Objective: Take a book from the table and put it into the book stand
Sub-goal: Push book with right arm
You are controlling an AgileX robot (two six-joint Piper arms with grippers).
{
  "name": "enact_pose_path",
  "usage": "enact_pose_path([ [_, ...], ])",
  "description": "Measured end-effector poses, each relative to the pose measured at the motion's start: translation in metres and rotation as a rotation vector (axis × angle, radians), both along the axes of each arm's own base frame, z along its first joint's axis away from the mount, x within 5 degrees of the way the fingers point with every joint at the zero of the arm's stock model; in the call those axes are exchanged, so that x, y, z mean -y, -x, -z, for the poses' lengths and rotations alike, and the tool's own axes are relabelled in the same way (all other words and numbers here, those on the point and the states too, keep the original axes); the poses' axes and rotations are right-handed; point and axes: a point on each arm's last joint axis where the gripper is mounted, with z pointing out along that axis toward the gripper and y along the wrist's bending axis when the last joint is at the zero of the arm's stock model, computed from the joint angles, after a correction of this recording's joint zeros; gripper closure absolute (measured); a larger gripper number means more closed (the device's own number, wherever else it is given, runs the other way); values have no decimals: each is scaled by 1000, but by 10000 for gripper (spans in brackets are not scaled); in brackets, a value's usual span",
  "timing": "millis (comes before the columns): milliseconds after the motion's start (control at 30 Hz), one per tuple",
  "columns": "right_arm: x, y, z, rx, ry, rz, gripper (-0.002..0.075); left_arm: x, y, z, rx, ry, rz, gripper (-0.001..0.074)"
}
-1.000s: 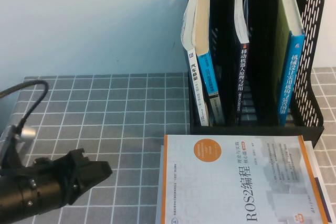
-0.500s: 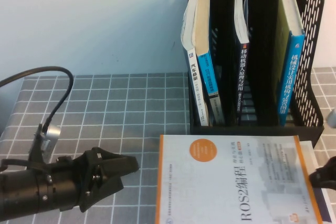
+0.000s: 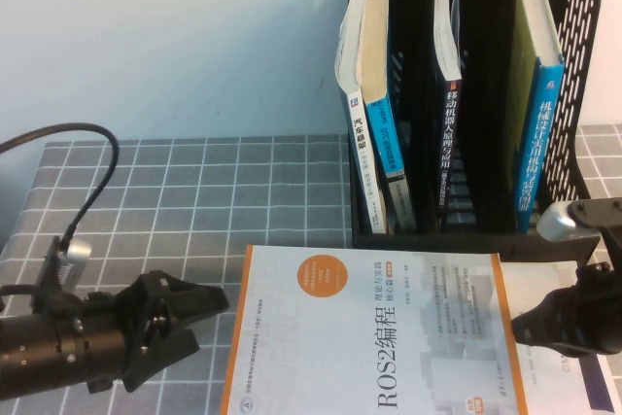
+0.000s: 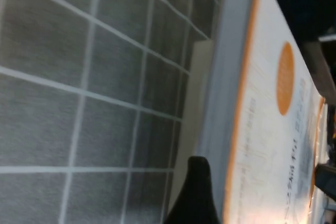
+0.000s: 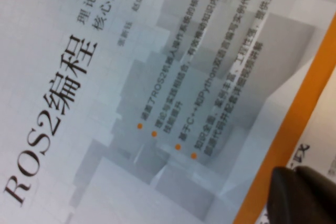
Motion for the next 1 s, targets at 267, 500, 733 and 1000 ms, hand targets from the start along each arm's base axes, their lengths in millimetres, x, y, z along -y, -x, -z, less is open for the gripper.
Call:
enact_pose_path([
  [267,0,0,0,33,19,-47,729,-7,-17,23,-36,183,95,183],
  [500,0,0,0,41,23,-60,729,6,-37,39,-19,194,190,183],
  [733,0,0,0,52,30,-78,729,8,-42,49,-22,185,208,183],
  [1000,0,0,0,77,45,-115,729,9,-40,55,-51,197,230,183],
])
